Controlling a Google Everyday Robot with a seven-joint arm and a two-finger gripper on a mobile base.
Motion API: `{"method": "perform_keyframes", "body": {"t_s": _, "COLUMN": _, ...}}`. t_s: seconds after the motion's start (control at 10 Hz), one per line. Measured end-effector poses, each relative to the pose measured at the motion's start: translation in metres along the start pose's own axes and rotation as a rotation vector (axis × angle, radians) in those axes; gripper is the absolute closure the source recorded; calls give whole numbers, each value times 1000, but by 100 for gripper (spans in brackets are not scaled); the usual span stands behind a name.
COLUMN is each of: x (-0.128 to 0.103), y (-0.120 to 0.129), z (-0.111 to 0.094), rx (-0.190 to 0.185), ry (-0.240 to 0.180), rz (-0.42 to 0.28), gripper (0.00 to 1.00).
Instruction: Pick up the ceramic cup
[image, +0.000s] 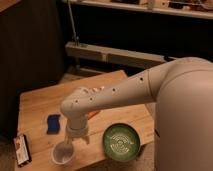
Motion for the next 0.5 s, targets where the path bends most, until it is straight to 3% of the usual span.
{"method": "perform_keyframes", "body": {"t_s": 0.2, "x": -4, "y": -2, "z": 7, "rx": 0, "ry": 18, "rz": -1, "gripper": 62}}
{"method": "perform_keyframes", "body": {"t_s": 0.5, "x": -18, "y": 12, "z": 12, "rx": 74, "ry": 39, "rz": 4, "gripper": 93}}
